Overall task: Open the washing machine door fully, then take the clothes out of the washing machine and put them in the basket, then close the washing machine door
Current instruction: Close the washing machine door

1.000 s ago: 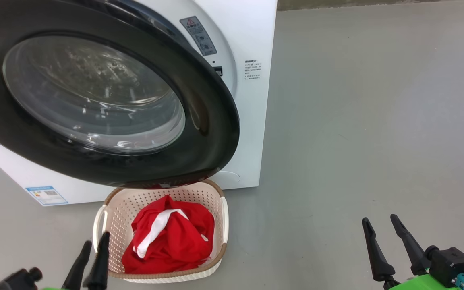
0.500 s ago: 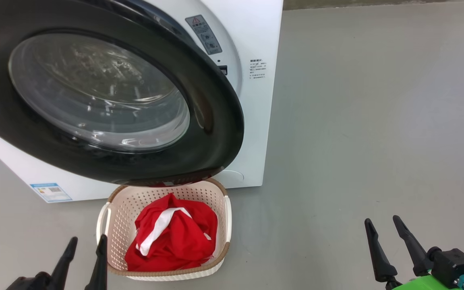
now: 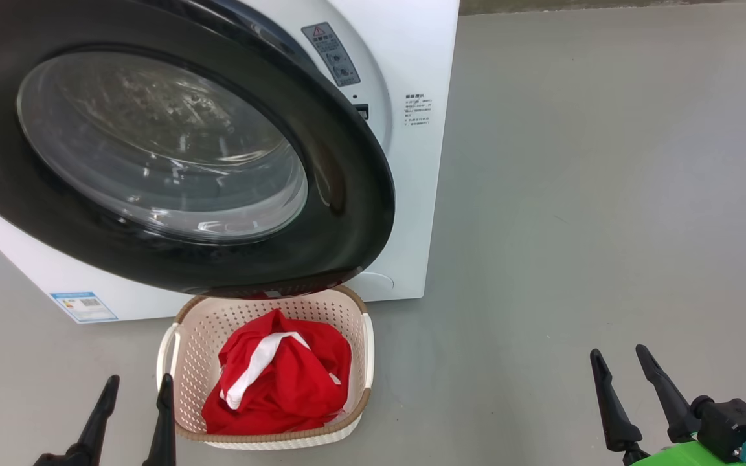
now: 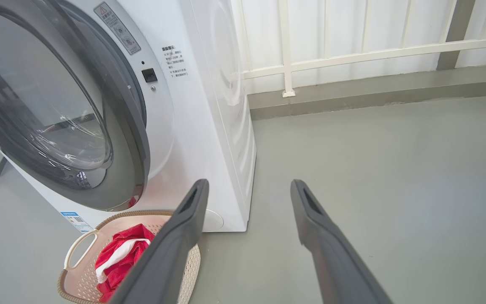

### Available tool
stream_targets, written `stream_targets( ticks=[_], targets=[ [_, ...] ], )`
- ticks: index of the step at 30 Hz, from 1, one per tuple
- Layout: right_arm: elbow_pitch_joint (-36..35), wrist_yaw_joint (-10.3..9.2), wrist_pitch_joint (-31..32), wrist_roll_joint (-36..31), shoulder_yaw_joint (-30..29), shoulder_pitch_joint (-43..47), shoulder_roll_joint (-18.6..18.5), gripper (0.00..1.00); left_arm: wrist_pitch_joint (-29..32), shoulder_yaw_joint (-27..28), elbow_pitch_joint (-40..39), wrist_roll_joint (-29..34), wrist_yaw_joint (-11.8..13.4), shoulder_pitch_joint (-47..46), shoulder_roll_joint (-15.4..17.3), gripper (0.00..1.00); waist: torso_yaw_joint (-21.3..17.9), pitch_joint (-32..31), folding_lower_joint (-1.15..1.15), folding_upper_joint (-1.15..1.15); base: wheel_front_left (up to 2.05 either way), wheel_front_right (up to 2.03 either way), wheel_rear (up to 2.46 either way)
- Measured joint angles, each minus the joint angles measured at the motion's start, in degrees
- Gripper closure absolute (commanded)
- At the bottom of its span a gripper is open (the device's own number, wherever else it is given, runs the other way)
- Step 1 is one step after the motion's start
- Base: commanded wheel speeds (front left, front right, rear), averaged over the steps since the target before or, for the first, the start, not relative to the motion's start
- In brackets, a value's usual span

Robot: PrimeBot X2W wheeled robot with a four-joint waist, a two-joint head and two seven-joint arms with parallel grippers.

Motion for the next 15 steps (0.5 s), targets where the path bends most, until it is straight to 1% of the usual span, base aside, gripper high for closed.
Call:
stream_targets(
  ticks=[11, 12, 13, 14, 15],
  targets=[
    [0.00, 0.00, 0.00, 0.01, -0.14, -0.01, 0.00, 0.00, 0.00, -0.42, 0.03, 0.01, 0.00, -0.04, -0.37, 0.00, 0.76, -0.33, 0.00, 0.00, 0.00, 0.00, 0.00],
    [0.00, 0.00, 0.00, 0.09, -0.09, -0.01, 0.00, 0.11, 0.00, -0.58, 0.08, 0.01, 0.00, -0.13, -0.42, 0.00, 0.93, -0.28, 0.00, 0.00, 0.00, 0.00, 0.00],
    [0.01, 0.00, 0.00, 0.26, 0.08, -0.04, 0.00, 0.53, 0.00, -0.83, 0.09, 0.01, 0.00, -0.25, -0.47, 0.00, 1.15, -0.19, 0.00, 0.00, 0.00, 0.00, 0.00],
    [0.01, 0.00, 0.00, 0.49, 0.33, -0.10, 0.00, 0.70, 0.00, -1.16, 0.11, 0.01, 0.00, -0.31, -0.55, 0.00, 1.41, -0.08, 0.00, 0.00, 0.00, 0.00, 0.00],
    [0.03, 0.00, 0.00, 0.66, 0.71, -0.31, 0.01, 0.96, 0.00, -1.56, 0.21, 0.01, 0.00, -0.38, -0.65, 0.00, 1.69, 0.06, 0.00, 0.00, 0.00, 0.00, 0.00]
  ],
)
